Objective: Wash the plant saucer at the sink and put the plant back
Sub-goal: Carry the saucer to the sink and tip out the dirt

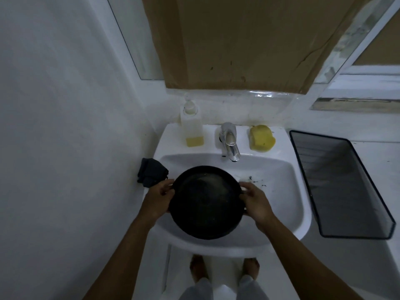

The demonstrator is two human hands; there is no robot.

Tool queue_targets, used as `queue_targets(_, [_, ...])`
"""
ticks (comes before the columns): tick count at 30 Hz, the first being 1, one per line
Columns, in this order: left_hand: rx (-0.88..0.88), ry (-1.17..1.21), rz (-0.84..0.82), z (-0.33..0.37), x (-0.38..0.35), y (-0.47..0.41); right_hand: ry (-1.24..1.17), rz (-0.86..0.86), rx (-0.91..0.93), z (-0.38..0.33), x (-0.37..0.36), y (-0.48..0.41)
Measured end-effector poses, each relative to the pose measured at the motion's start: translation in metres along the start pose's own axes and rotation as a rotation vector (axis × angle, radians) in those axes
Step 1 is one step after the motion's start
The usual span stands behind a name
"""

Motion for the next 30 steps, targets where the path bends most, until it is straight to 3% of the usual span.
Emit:
queue_targets(7, [-0.049,0.102,-0.065,0.003,-0.034,-0.002,0.002,0.067,0.171,-0.013,0.030,0.005])
queue_targets(11, [-0.106,0.028,-0.007,-0.003,-0.028,-0.005,0.060,0.055,0.245,-0.019,0.024,0.010])
queue_targets(19, [-0.409,-0.229,0.031,0.026,-0.020,0.004,0.220,0.105,0.600,-0.052,0.015,0.031])
queue_targets(30, [-0.489,-0.280,-0.003,0.031,-0.029,0.029,0.457,0.238,0.895,-0.063,0.014,0.053])
Point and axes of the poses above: each hand's wrist, its own y-axis away from the middle knuckle, its own x-axis out of the back of the hand, z = x × y, the point moved 7 cm from there along -y, towards the middle knuckle, and after that the axes turned 6 degrees about -y, right-handed, at the moved point
